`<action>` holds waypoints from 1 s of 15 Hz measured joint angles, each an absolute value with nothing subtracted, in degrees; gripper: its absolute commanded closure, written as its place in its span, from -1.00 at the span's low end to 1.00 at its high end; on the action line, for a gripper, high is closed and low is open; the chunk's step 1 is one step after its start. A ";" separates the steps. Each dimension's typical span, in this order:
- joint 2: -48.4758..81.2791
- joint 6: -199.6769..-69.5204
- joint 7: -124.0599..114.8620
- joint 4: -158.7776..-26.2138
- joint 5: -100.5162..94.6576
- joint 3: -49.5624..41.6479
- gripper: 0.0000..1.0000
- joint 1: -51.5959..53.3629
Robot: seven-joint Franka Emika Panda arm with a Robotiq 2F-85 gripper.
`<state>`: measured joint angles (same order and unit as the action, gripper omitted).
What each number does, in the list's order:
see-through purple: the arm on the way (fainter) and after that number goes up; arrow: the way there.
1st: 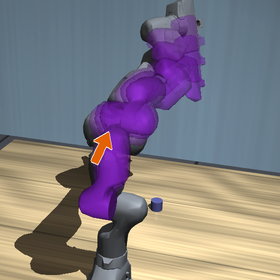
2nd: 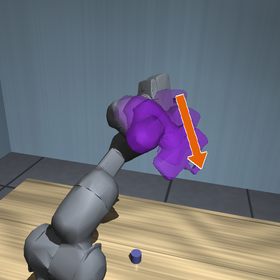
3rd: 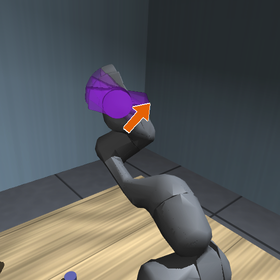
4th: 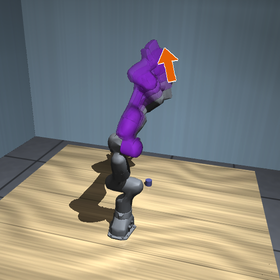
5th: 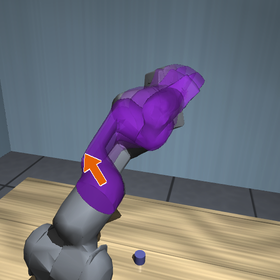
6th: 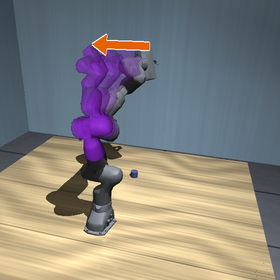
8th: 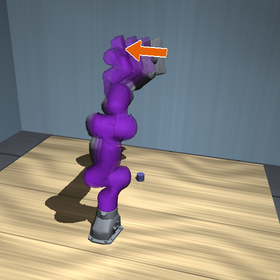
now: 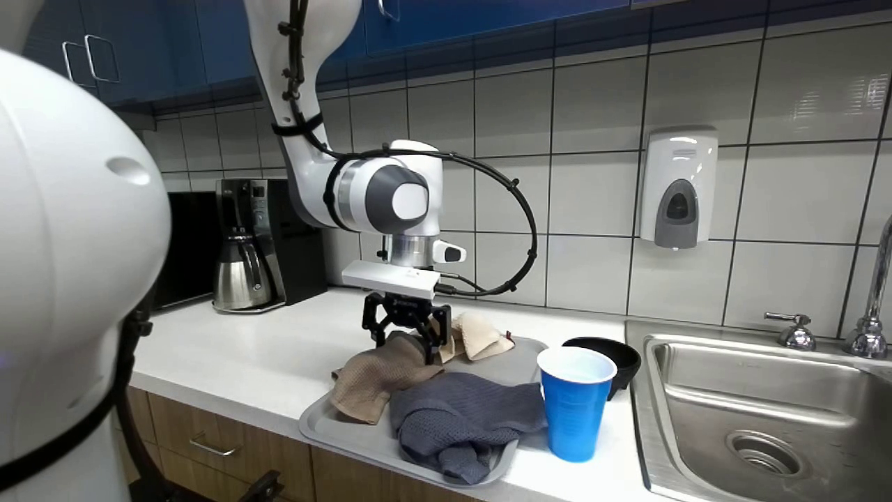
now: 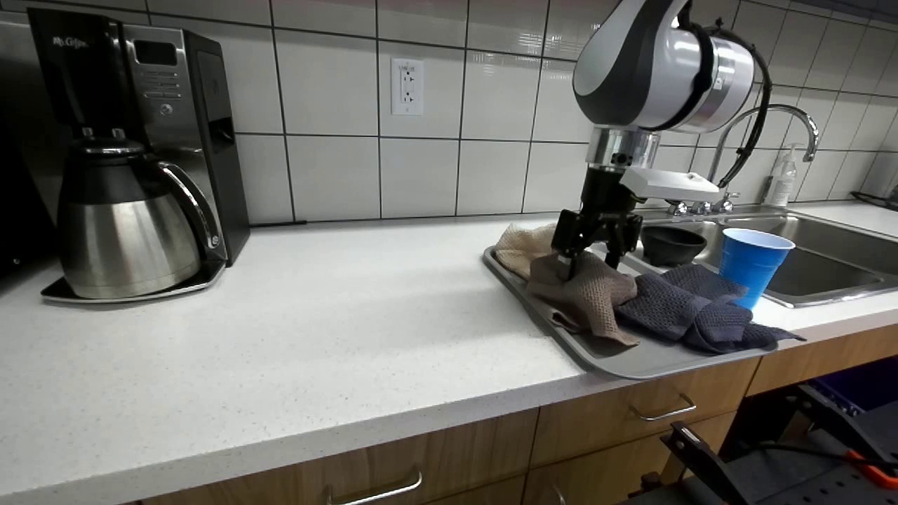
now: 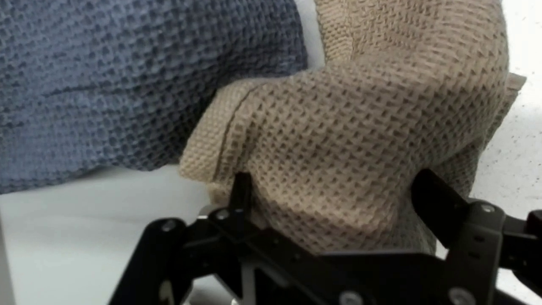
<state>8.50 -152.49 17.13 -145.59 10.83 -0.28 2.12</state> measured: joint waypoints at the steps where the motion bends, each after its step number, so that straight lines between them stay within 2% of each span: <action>1: 9.05 -152.50 17.33 -145.16 10.91 -0.05 -0.12 1.87; 8: 10.84 -152.49 17.94 -143.35 10.93 1.22 0.94 0.10; 10: 10.84 -152.49 17.95 -143.19 10.93 1.39 1.00 -0.25; 15: 10.22 -152.22 17.95 -142.98 10.93 1.56 0.94 -0.64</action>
